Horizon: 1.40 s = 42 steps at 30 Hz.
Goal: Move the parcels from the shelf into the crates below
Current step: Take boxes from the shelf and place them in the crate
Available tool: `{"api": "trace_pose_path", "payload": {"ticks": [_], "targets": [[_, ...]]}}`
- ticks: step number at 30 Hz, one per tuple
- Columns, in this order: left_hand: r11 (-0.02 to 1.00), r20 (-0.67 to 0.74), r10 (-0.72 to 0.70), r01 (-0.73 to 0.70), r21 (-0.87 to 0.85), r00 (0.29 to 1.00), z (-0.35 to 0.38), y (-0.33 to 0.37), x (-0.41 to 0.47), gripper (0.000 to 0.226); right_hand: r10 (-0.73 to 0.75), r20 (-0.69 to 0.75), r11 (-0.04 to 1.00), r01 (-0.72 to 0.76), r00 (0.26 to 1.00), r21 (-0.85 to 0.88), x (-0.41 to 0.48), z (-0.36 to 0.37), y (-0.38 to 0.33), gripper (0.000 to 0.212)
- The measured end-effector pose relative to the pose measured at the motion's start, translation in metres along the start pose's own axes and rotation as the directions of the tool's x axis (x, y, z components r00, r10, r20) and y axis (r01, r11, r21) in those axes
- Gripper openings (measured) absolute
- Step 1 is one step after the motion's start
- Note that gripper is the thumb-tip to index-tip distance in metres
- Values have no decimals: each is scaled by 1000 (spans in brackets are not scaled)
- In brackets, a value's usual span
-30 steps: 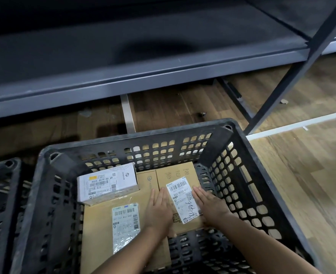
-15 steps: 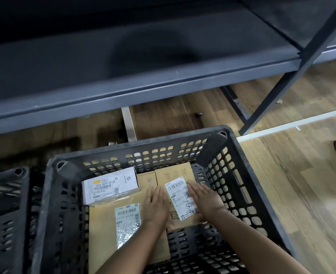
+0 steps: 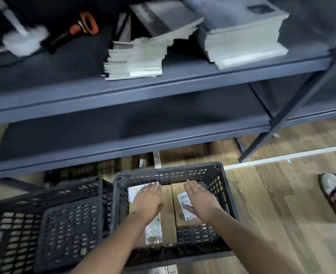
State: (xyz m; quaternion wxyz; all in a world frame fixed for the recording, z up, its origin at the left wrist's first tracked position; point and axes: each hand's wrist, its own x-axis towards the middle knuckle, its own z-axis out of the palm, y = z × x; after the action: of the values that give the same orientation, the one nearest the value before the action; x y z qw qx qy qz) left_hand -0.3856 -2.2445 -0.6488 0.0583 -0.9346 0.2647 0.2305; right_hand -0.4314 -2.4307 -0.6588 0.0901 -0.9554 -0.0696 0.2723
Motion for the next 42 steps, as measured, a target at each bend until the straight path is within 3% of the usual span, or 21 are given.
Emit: {"api": "trace_pose_path", "payload": {"ticks": [13,22,29,36,42], "targets": [[993,-226,-88,67,-98,970,-258,7,-179,57,-40,-258,999,31,965,-38,-202,-265,-59,65],[988,-468,-142,97,-119,872,-424,0,-265,47,-77,-469,993,26,880,-115,-289,-428,-106,62],[990,-615,-134,77,-118,777,-505,-19,-295,45,-167,-571,973,41,804,-227,-306,-503,-137,61],[983,-637,-165,75,-166,753,-543,-57,-273,48,-75,-615,992,-3,785,-125,-271,-552,-143,62],[987,-683,-128,21,-162,720,-589,-91,-222,41,27,-669,983,-143,743,-118,-226,-594,-122,58]]}}
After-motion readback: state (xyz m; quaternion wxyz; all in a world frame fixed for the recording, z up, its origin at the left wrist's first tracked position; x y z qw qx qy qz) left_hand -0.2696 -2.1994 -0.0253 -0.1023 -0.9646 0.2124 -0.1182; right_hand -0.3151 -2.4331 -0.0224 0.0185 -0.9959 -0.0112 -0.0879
